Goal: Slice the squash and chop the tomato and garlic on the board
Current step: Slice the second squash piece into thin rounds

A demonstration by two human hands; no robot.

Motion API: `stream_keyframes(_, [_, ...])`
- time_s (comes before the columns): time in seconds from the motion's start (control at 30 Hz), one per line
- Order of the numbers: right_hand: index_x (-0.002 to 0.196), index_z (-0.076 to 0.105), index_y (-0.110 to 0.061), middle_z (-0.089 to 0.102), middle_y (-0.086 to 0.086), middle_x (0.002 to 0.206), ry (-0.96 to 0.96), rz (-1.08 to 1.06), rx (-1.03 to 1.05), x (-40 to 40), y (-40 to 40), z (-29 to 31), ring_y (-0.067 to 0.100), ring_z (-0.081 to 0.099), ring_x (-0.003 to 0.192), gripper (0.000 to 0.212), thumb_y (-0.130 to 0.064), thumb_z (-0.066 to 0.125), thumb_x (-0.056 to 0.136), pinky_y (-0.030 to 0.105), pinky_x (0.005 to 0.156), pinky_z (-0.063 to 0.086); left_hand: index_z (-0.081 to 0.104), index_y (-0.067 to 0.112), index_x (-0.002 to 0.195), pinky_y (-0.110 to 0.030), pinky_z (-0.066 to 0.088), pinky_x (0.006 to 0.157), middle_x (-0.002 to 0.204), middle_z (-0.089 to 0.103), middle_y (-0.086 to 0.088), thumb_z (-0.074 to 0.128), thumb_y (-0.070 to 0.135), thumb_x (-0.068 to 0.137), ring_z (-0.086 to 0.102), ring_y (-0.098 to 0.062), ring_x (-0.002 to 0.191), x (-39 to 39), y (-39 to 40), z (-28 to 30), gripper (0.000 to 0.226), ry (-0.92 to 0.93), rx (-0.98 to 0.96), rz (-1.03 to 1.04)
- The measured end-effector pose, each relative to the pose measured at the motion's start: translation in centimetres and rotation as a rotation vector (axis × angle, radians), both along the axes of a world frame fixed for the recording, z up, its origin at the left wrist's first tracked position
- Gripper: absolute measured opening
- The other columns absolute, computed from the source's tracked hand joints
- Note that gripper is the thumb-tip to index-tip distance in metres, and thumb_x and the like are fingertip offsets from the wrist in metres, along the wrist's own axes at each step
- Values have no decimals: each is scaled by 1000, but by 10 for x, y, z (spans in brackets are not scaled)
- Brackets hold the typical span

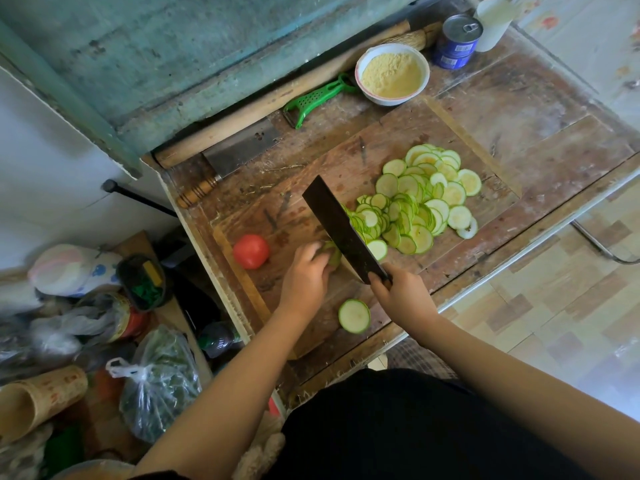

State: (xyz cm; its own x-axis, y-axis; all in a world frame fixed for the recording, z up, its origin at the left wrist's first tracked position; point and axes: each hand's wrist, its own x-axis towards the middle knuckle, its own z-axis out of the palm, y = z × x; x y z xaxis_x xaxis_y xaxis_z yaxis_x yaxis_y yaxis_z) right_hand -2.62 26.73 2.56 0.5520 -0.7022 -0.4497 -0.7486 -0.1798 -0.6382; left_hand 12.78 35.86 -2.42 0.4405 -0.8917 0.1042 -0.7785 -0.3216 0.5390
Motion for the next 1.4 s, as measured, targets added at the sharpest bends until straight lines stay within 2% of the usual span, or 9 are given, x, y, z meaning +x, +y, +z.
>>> stream_keyframes(0.13, [98, 62, -9, 46, -9, 54, -18, -15, -5, -1, 0, 0, 9, 47, 52, 26, -32, 50, 96, 21, 44, 28, 70, -4, 98, -39, 51, 83, 103, 63, -21, 66, 2, 76, 61, -39, 98, 1, 0, 3, 23, -5, 9, 0])
stream_keyframes(0.3, [95, 61, -8, 46, -7, 52, -25, -17, -16, -2, 2, 1, 11, 48, 51, 27, -32, 49, 97, 23, 44, 29, 71, -3, 99, -35, 47, 86, 101, 65, -19, 68, 2, 74, 62, -37, 97, 0, -1, 5, 25, 27, -17, 24])
stream_keyframes(0.47, [97, 61, -7, 46, -5, 51, -20, -4, -37, -5, 5, 0, 15, 50, 51, 29, -32, 49, 97, 28, 45, 36, 71, -2, 98, -36, 46, 88, 103, 65, -19, 72, -3, 72, 61, -38, 99, 2, 1, 4, 26, 41, 9, 23])
stream_keyframes(0.67, [99, 61, -8, 51, -3, 56, -21, 13, -41, -4, 9, 3, 26, 60, 62, 27, -32, 48, 97, 35, 53, 46, 72, -1, 99, -33, 44, 89, 105, 65, -18, 72, -3, 73, 61, -37, 100, 2, 1, 4, 26, 48, 17, 31])
stream_keyframes(0.77, [98, 62, -6, 55, 2, 58, -20, 22, -51, -2, 9, 4, 28, 60, 63, 28, -31, 49, 97, 36, 53, 45, 72, -2, 99, -33, 44, 88, 104, 65, -18, 72, -4, 73, 61, -38, 100, 2, 2, 4, 26, 53, 15, 25])
stream_keyframes(1.0, [92, 59, -2, 49, -1, 54, 22, 25, -14, 7, 8, 7, 25, 54, 59, 30, -30, 47, 97, 32, 52, 41, 71, -2, 100, -35, 48, 85, 103, 64, -18, 71, -3, 74, 60, -38, 98, 1, 1, 5, 27, 56, 14, 18])
stream_keyframes(1.13, [73, 46, -14, 46, 0, 58, 115, 79, 5, 28, -2, 15, 25, 49, 61, 29, -28, 44, 98, 29, 53, 34, 71, 0, 102, -36, 48, 85, 102, 63, -15, 71, 1, 75, 58, -35, 101, 2, -1, 7, 27, 72, 14, 25])
stream_keyframes(1.23, [77, 45, -12, 43, 1, 62, 171, 123, -5, 44, -10, 21, 25, 46, 63, 27, -28, 43, 98, 28, 57, 34, 71, 1, 96, -37, 51, 79, 98, 62, -13, 72, 4, 74, 57, -34, 96, 4, -2, 8, 23, 19, 40, -4])
stream_keyframes(1.4, [82, 54, -9, 48, -1, 57, 60, 61, -18, 28, -2, 18, 26, 52, 62, 21, -24, 48, 96, 28, 52, 35, 70, 4, 100, -37, 53, 63, 92, 60, -12, 75, 4, 70, 57, -32, 87, 4, -2, 10, 30, -47, 55, -49])
